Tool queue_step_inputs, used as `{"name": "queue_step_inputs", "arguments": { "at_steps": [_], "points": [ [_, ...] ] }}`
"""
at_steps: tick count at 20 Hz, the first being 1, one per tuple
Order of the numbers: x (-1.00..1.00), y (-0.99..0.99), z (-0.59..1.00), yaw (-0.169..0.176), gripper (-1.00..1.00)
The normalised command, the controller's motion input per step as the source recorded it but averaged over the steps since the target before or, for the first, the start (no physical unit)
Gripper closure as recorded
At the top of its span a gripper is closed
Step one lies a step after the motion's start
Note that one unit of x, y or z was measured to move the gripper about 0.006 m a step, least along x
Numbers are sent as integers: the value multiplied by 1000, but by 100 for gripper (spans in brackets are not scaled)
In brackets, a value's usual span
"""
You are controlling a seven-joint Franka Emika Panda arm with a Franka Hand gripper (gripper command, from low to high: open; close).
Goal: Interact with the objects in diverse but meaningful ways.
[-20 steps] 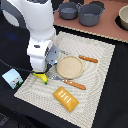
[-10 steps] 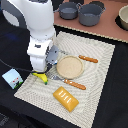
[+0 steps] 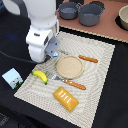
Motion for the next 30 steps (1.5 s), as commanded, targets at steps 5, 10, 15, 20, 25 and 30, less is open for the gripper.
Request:
{"name": "queue_step_inputs", "arguments": {
  "at_steps": [5, 10, 15, 20, 25, 30],
  "points": [
    [98, 675, 1000, -1, 100],
    [190, 978, 843, 0, 100],
    [271, 1000, 315, 11, 100],
    [259, 994, 43, 13, 100],
    [29, 959, -59, 15, 100],
    [0, 894, -31, 19, 100]
  ]
}}
